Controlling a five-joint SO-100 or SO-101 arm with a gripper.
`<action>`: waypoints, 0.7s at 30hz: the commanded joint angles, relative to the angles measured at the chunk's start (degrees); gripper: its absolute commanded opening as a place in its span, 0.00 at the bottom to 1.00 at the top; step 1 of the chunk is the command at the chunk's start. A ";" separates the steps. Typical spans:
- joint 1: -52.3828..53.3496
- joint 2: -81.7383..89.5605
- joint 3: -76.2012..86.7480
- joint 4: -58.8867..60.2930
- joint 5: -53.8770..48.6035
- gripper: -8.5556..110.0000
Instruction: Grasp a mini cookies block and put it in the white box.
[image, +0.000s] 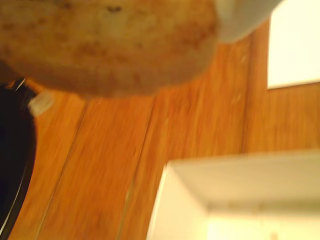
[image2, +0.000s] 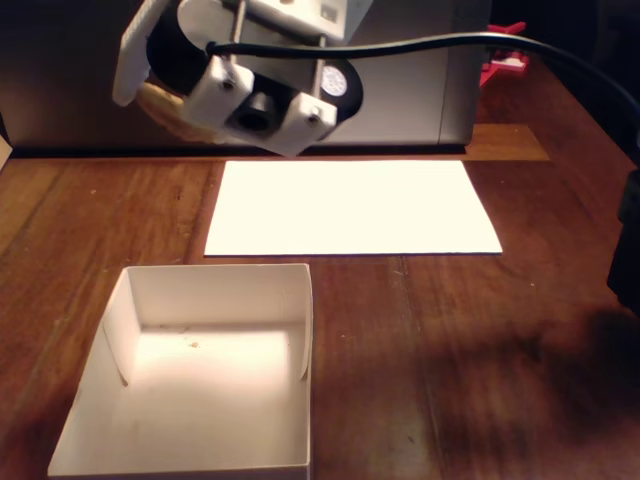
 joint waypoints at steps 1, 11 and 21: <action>-0.97 1.41 -7.03 -0.88 1.49 0.24; -0.88 -7.03 -6.59 0.00 4.66 0.24; 0.44 -11.25 -5.36 0.79 6.15 0.24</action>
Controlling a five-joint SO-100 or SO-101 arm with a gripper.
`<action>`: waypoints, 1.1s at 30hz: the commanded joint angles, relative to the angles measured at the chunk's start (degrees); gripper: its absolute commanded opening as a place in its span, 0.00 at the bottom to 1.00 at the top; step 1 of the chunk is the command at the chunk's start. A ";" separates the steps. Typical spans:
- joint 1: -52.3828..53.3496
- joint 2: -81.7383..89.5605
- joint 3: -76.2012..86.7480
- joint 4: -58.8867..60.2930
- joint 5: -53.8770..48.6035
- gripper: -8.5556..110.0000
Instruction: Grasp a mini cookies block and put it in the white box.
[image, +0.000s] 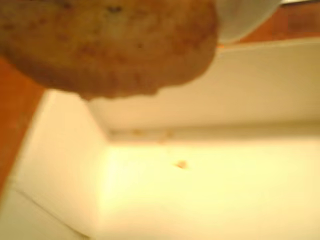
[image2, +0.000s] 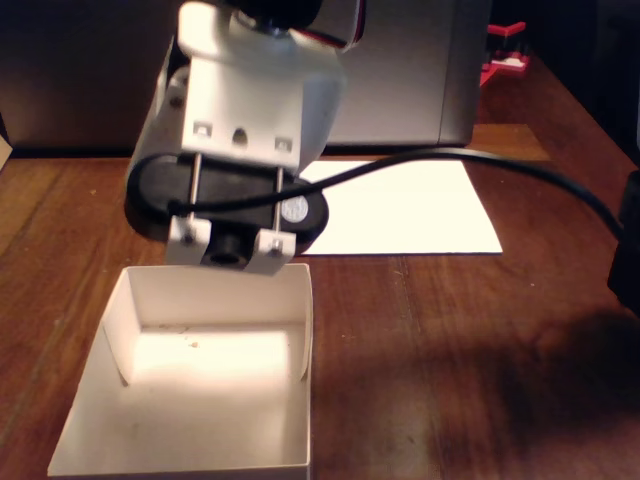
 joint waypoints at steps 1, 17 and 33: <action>1.05 1.41 -5.36 0.35 0.62 0.24; -0.26 -5.10 -6.15 -0.18 2.11 0.25; -2.46 -2.29 -6.59 -2.02 0.79 0.25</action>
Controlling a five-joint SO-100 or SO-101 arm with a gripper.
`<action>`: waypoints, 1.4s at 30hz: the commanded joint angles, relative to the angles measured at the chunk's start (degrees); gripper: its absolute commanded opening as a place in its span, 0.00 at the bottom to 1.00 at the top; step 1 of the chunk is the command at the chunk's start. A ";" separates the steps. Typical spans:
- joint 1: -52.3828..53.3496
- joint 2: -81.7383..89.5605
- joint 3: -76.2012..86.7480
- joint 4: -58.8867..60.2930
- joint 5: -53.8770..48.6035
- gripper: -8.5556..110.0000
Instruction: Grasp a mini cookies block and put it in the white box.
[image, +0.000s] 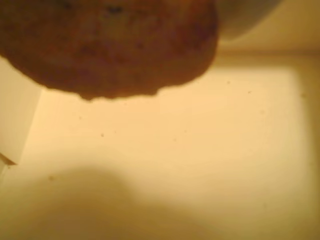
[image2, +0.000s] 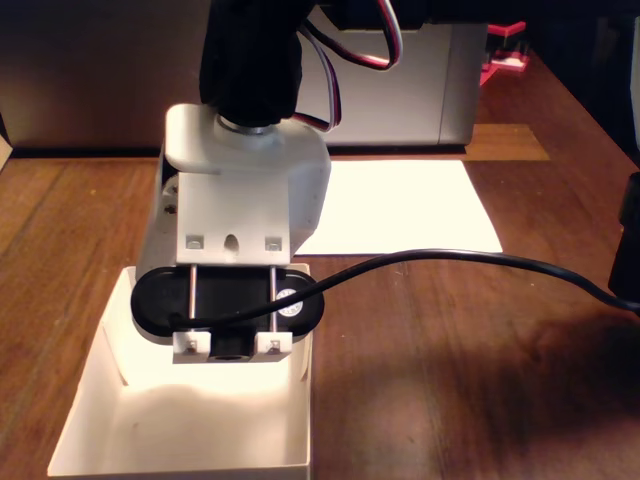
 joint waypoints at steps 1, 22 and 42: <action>-0.26 5.80 -6.59 -0.88 -0.97 0.25; 0.26 6.06 -6.50 -0.18 -1.41 0.36; 5.71 12.39 -6.59 2.64 -5.01 0.07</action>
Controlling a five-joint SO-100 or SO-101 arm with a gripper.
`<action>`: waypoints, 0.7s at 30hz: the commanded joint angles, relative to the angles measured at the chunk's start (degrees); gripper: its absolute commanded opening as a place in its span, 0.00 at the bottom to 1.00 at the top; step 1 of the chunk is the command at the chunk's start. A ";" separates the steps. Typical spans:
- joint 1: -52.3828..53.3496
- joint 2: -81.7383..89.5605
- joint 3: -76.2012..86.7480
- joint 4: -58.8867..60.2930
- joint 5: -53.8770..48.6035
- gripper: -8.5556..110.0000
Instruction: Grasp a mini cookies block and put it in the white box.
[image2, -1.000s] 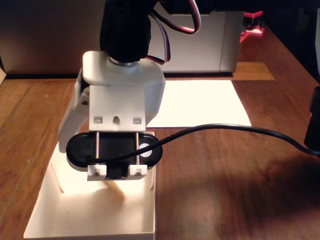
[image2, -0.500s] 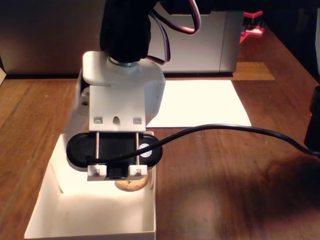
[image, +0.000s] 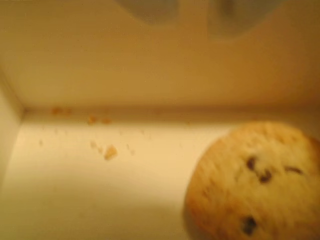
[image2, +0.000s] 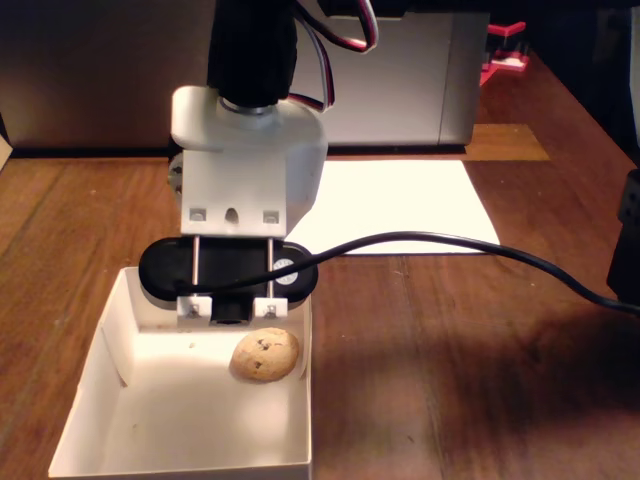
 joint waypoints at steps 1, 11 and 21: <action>1.32 12.74 -6.59 0.44 -1.41 0.07; 7.82 20.39 -6.77 5.54 -4.48 0.07; 16.35 27.60 -3.16 10.28 -4.48 0.07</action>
